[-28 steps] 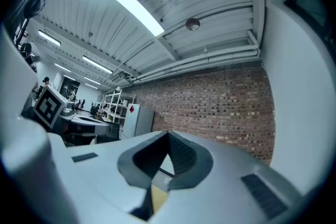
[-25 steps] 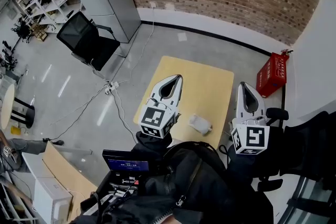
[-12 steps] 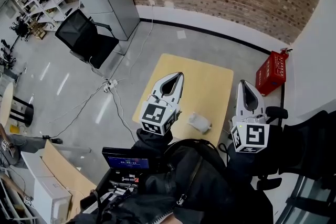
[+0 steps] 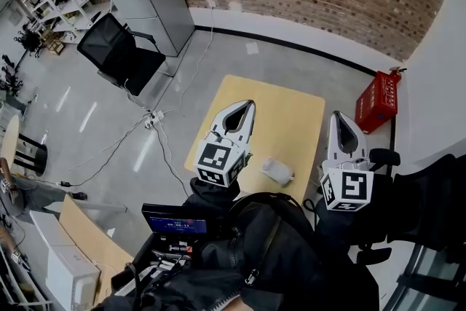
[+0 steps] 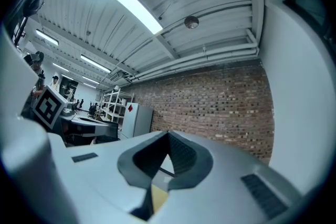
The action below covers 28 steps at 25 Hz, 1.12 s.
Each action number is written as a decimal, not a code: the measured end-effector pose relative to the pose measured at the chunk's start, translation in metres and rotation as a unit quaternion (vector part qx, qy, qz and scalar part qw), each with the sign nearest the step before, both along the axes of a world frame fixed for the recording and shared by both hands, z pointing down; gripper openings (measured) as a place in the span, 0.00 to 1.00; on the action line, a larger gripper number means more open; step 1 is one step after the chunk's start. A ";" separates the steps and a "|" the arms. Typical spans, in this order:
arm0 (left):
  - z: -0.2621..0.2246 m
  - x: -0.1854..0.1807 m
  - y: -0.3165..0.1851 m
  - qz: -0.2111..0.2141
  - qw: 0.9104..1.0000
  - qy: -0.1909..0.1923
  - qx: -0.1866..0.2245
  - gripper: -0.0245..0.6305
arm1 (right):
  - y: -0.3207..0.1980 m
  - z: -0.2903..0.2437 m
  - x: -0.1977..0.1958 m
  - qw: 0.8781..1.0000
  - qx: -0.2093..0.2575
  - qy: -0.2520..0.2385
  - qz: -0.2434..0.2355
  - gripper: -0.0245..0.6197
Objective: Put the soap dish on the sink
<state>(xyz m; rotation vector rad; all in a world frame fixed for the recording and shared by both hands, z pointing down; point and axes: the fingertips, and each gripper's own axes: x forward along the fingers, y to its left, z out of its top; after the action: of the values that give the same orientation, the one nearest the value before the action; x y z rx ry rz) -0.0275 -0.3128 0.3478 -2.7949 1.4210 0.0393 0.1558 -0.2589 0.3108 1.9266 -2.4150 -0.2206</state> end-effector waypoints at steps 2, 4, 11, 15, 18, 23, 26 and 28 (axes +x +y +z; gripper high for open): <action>-0.001 -0.001 -0.001 0.000 1.000 -0.001 0.001 0.04 | -0.001 -0.001 0.001 1.000 0.001 -0.001 0.003 0.05; 0.000 -0.002 -0.001 0.000 1.000 -0.002 0.000 0.04 | -0.001 -0.001 0.002 1.000 0.002 0.000 0.005 0.05; 0.003 -0.001 0.000 -0.001 1.000 -0.003 -0.003 0.04 | -0.001 0.000 0.001 1.000 0.002 0.001 0.002 0.05; 0.007 -0.001 0.000 0.001 1.000 -0.004 -0.007 0.04 | 0.000 0.002 -0.001 1.000 0.000 0.002 0.002 0.05; 0.009 0.000 0.000 0.004 1.000 -0.006 -0.010 0.04 | -0.001 0.005 0.000 1.000 -0.004 0.000 0.002 0.05; 0.011 0.002 -0.003 0.009 1.000 -0.006 -0.015 0.04 | -0.004 0.007 0.001 1.000 -0.010 -0.004 0.006 0.05; 0.012 0.005 -0.004 0.012 1.000 -0.007 -0.017 0.04 | -0.005 0.008 0.003 1.000 -0.012 -0.005 0.006 0.05; 0.014 0.009 -0.004 0.014 1.000 -0.009 -0.019 0.04 | -0.005 0.009 0.006 1.000 -0.013 -0.006 0.006 0.05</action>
<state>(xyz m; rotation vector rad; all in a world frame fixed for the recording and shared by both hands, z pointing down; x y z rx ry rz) -0.0188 -0.3165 0.3614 -2.8372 1.3943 -0.0119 0.1621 -0.2639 0.3196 1.9363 -2.4001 -0.1764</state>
